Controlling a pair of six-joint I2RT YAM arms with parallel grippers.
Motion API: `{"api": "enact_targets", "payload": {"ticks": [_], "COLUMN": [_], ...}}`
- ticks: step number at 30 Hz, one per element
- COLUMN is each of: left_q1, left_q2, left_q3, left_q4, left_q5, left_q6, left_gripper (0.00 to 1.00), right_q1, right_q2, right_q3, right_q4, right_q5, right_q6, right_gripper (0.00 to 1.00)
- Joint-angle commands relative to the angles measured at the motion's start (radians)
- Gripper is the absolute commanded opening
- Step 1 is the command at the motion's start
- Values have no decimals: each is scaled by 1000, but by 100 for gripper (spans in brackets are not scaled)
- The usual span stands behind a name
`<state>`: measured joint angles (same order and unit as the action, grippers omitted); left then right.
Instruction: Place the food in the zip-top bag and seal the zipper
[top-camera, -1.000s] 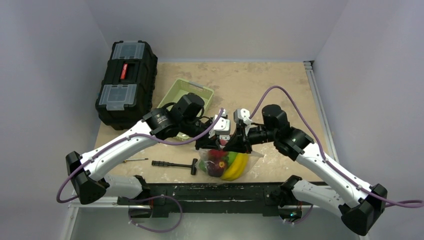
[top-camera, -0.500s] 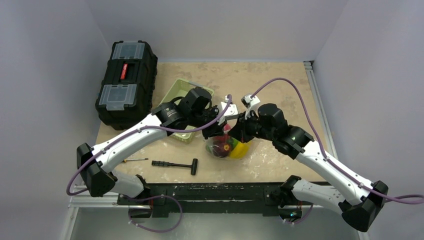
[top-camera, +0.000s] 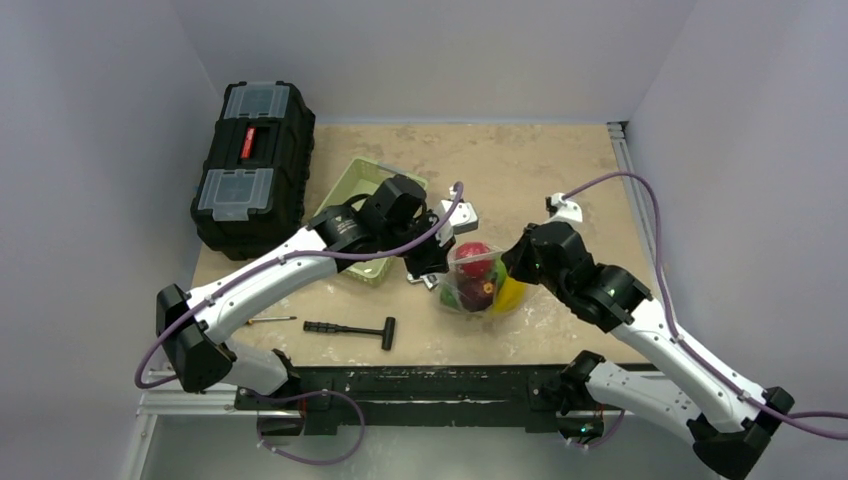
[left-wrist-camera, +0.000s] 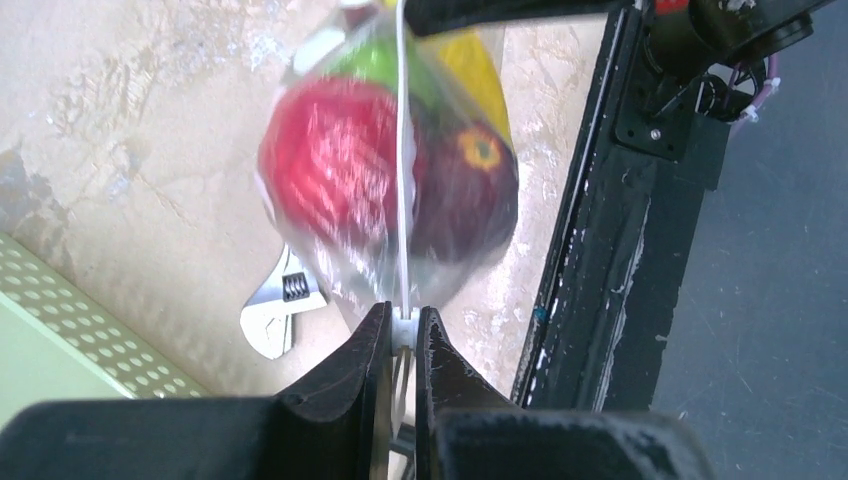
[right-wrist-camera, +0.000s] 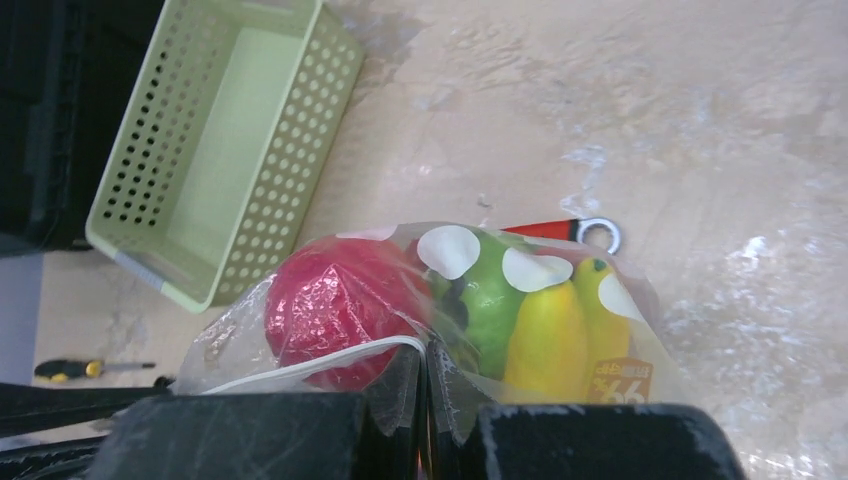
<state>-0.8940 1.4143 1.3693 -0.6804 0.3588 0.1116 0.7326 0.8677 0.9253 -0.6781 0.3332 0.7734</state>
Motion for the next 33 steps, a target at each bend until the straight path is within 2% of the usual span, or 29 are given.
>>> {"api": "enact_targets", "payload": {"ticks": [1, 7, 12, 14, 17, 23, 27, 30, 33], "left_q1": [-2, -2, 4, 6, 12, 13, 13, 13, 13], "left_q2": [-74, -117, -161, -198, -257, -343, -387, -420, -455], "left_q3": [-5, -68, -72, -83, -91, -81, -84, -104, -133], "left_q4": [-134, -112, -89, -61, -37, -31, -36, -41, -40], "left_q5": [-21, -28, -32, -38, -55, -97, -102, -103, -101], "left_q6": [-31, -58, -118, -147, -161, -172, -189, -203, -220], "left_gripper": [0, 0, 36, 46, 55, 57, 57, 57, 57], "right_q1": [-32, -32, -31, -31, -32, -32, -32, -37, -95], "right_q2": [-75, -99, -169, -182, -196, -174, -75, 37, 146], "right_q3": [-3, -11, -20, 2, 40, 120, 222, 284, 332], "right_q4": [-91, -86, 10, 5, 6, 41, -7, 2, 43], "right_q5": [291, 260, 177, 169, 154, 202, 364, 512, 592], "right_q6": [74, 59, -35, -55, -88, -110, -101, -155, -216], "right_gripper": [0, 0, 0, 0, 0, 0, 0, 0, 0]}}
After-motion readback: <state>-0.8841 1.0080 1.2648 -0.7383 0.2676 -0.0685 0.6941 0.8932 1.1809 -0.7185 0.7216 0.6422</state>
